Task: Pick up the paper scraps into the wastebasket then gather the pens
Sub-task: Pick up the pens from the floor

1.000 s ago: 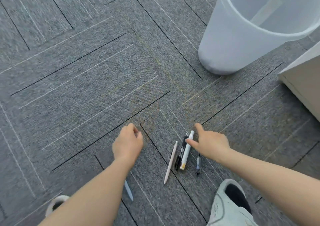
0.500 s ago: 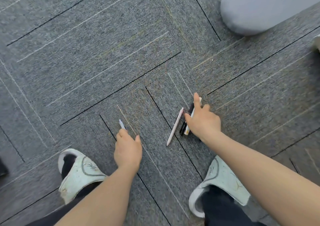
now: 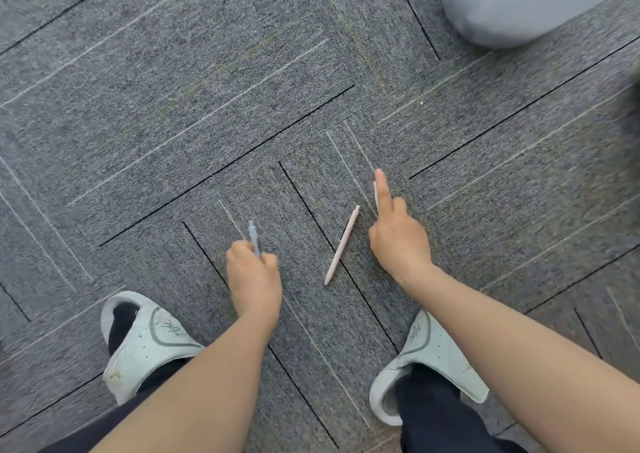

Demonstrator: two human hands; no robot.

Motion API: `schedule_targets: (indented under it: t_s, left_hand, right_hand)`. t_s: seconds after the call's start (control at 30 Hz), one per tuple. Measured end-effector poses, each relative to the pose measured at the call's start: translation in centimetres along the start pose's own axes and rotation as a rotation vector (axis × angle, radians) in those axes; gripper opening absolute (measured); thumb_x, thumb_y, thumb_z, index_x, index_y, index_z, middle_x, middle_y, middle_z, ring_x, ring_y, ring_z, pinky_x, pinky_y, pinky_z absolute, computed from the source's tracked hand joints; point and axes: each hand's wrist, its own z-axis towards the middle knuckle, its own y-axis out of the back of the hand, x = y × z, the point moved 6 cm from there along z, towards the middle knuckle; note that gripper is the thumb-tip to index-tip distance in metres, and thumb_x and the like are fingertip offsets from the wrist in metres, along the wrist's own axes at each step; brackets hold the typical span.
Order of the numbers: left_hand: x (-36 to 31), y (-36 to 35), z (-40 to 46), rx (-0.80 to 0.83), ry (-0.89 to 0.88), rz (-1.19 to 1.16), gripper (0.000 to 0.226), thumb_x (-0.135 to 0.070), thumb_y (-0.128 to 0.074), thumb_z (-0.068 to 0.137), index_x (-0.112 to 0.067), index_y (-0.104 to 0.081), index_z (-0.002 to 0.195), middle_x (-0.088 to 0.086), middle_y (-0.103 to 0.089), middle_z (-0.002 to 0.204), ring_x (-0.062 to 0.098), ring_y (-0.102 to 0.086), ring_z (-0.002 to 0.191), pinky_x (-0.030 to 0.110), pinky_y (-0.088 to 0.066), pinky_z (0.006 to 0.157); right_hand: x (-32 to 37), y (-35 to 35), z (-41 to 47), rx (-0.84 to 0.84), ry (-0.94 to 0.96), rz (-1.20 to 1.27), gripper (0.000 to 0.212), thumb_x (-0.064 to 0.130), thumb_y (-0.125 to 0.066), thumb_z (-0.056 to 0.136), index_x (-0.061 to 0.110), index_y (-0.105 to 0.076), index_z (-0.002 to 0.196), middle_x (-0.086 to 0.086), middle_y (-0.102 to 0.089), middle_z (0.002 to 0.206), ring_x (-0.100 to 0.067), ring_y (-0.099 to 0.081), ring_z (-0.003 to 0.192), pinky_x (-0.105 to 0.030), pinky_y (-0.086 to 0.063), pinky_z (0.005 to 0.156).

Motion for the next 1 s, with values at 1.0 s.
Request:
schedule_targets:
  t_s: [1.0]
  left_hand:
    - [-25.0,15.9,-13.5,0.57,-0.222,-0.639,0.013,-0.006,-0.039,0.091,-0.013,-0.049,0.088,0.005,-0.058,0.075,0.019,-0.053,0.066,0.034,-0.046,0.056]
  right_hand:
    - [8.2,24.3,-9.0,-0.117,-0.264,1.383,0.018,-0.003,-0.045,0.09,0.013,-0.047,0.098,0.008,-0.055,0.064,-0.002,-0.052,0.049,-0.018,-0.039,0.043]
